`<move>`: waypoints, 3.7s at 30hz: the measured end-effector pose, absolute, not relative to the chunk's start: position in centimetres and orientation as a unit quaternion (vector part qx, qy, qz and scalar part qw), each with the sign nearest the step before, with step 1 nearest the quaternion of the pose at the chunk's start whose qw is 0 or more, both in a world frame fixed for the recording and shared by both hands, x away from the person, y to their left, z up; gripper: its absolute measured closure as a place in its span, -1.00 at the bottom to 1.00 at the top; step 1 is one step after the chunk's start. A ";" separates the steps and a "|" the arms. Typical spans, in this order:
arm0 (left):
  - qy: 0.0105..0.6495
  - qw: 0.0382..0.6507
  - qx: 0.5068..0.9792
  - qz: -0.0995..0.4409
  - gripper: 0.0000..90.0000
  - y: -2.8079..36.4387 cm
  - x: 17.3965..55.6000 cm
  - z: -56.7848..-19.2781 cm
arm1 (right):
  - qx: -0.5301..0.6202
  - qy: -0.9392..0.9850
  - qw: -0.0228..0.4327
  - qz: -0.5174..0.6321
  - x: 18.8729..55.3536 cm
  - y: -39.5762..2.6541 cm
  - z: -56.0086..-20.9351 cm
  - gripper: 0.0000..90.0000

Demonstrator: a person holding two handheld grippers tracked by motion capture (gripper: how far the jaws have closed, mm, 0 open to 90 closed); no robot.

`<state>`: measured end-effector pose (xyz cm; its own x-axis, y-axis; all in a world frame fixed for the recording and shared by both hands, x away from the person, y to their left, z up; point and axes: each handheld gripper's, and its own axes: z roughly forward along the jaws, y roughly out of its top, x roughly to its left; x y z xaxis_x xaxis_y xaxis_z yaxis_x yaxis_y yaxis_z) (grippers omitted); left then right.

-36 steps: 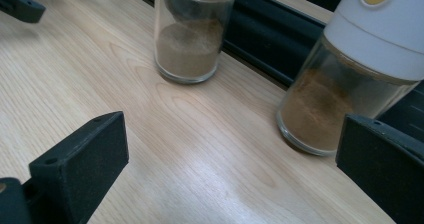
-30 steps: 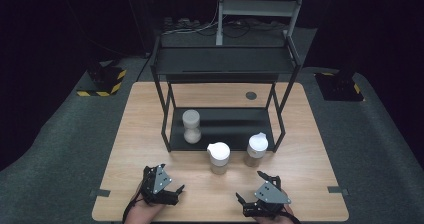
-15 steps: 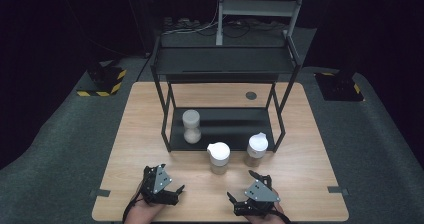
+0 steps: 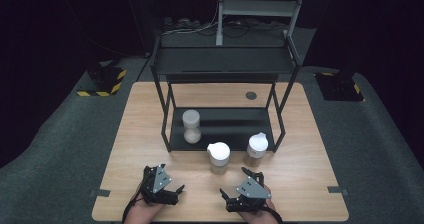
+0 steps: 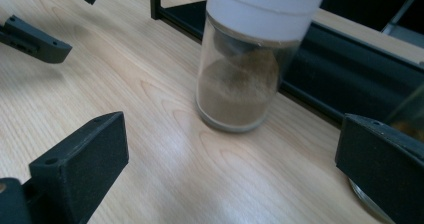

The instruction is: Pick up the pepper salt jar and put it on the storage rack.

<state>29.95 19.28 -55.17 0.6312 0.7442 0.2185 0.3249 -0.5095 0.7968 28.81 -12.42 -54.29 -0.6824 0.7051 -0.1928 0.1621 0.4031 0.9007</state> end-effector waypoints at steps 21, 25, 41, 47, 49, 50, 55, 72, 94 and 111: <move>0.320 0.375 0.824 0.280 -0.97 19.4 29.8 -55.2 | 0.284 0.770 0.282 0.496 30.7 -10.1 -53.6 -1.00; 0.320 0.376 0.823 0.279 -0.97 19.4 29.8 -55.2 | 0.290 0.767 0.278 0.499 31.4 -9.8 -53.6 -1.00; 0.321 0.380 0.822 0.278 -0.97 19.5 29.8 -55.1 | 0.299 0.746 0.288 0.521 33.2 -9.0 -53.0 -0.71; 0.320 0.380 0.822 0.279 -0.97 19.5 29.8 -55.1 | 0.302 0.745 0.289 0.520 33.9 -8.7 -52.7 -0.51; 0.320 0.380 0.822 0.279 -0.97 19.5 29.8 -55.1 | 0.304 0.744 0.290 0.519 34.0 -8.7 -52.7 -0.45; 0.321 0.380 0.822 0.279 -0.97 19.5 29.8 -55.1 | 0.306 0.744 0.289 0.519 34.0 -8.7 -52.7 -0.41; 0.321 0.379 0.822 0.279 -0.97 19.6 29.8 -55.2 | 0.304 0.749 0.287 0.514 34.1 -8.9 -52.5 -0.37; 0.320 0.381 0.822 0.277 -0.97 19.6 29.8 -55.1 | 0.318 0.751 0.264 0.515 34.4 -9.0 -52.0 -0.33; 0.320 0.383 0.822 0.275 -0.97 19.7 29.8 -55.1 | 0.326 0.736 0.290 0.518 35.5 -8.1 -49.6 -0.33; 0.321 0.388 0.820 0.274 -0.97 19.8 29.7 -55.1 | 0.340 0.731 0.309 0.505 37.8 -6.4 -48.5 -0.33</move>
